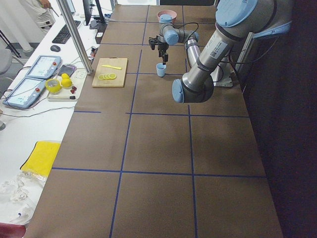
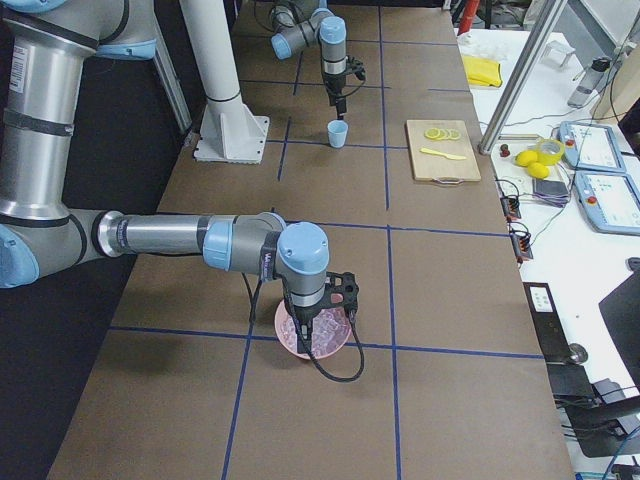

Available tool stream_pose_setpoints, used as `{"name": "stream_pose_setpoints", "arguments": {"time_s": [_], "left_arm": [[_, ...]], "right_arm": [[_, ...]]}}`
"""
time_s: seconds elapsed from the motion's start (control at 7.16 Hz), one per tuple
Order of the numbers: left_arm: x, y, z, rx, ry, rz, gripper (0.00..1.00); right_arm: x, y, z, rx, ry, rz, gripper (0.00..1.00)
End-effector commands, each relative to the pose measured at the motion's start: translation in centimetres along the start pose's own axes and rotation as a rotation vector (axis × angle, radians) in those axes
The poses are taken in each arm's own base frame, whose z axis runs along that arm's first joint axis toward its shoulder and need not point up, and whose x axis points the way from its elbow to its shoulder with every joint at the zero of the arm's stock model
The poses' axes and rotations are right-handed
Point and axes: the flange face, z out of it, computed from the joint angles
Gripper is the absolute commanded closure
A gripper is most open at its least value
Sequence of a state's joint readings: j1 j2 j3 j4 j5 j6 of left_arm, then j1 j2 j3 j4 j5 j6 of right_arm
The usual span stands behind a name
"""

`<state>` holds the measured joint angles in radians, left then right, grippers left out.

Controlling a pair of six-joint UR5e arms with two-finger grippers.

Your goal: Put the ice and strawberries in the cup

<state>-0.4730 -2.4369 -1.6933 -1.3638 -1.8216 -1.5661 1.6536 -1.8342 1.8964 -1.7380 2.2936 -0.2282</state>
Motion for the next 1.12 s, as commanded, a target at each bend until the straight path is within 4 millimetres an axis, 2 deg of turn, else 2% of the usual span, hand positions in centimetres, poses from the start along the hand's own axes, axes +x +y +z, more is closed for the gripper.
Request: {"name": "stream_pose_setpoints", "arguments": {"time_s": [0.0, 0.14, 0.28, 0.42, 0.56, 0.7, 0.84, 0.98], "left_arm": [[-6.0, -3.2, -0.3, 0.029, -0.017, 0.168, 0.0], [-11.8, -5.9, -2.3, 0.023, -0.016, 0.251, 0.0], [-18.1, -9.2, -4.7, -0.017, -0.022, 0.341, 0.0], [-23.5, -12.9, -6.8, -0.017, -0.027, 0.449, 0.0], [-29.7, -16.9, -7.7, -0.034, -0.052, 0.534, 0.0], [-36.7, -21.5, -9.8, -0.047, -0.048, 0.608, 0.0], [-42.1, -24.6, -11.5, -0.049, -0.043, 0.667, 0.0], [-48.5, -28.5, -12.4, -0.05, -0.059, 0.703, 0.0]], "right_arm": [[0.0, 0.0, 0.0, 0.001, -0.001, 0.002, 0.01], [0.0, 0.0, 0.0, 0.001, -0.001, 0.002, 0.01], [-0.1, 0.0, 0.0, 0.001, -0.003, 0.002, 0.01], [-0.1, 0.0, 0.0, 0.001, -0.003, 0.002, 0.01], [-0.1, 0.0, 0.0, 0.001, -0.003, 0.002, 0.01], [-0.1, -0.1, 0.0, 0.001, -0.002, 0.0, 0.01], [-0.1, -0.2, -0.1, 0.002, -0.002, 0.005, 0.01], [-0.2, -0.2, -0.1, 0.003, -0.002, 0.006, 0.01]]}}
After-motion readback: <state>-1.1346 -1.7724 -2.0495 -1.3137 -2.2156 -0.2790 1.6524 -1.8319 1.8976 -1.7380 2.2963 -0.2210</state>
